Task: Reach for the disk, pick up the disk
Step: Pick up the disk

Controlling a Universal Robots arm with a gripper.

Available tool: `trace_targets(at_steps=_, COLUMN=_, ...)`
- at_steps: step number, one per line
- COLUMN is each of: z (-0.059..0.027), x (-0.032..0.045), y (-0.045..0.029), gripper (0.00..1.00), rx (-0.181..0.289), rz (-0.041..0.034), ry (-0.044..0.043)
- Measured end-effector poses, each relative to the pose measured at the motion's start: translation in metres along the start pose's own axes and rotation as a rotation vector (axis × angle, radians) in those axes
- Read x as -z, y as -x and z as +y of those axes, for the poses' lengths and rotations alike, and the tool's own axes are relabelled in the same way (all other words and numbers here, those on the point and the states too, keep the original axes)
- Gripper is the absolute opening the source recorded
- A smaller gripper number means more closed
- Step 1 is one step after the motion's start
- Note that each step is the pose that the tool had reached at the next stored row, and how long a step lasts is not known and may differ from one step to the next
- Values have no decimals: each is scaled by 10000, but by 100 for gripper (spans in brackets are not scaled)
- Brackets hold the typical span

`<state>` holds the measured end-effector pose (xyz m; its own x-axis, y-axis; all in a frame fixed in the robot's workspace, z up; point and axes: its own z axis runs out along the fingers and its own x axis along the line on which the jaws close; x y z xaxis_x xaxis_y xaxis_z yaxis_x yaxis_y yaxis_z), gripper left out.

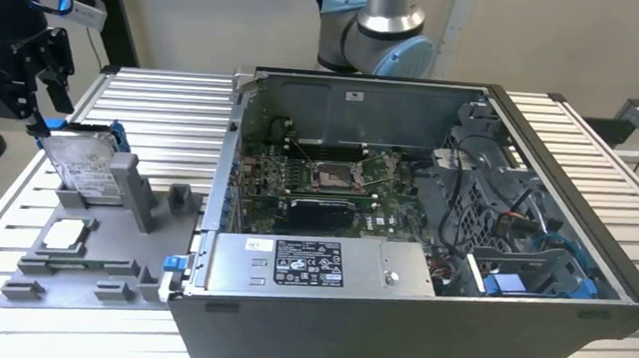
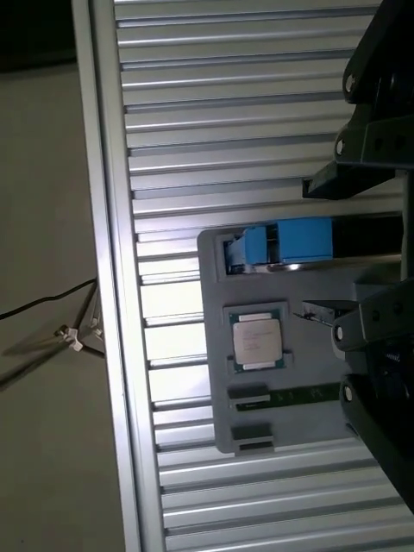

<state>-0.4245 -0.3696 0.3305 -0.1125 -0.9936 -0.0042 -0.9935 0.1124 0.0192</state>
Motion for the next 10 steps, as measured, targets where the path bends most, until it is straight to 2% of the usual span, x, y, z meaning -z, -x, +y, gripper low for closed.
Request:
trace_targets(at_steps=5, z=4, x=-90, y=24, gripper=100, rx=172, rz=-3, ry=-46)
trace_targets(at_steps=10, z=19, x=-175, y=42, gripper=100, rx=192, rz=-2, ry=-54)
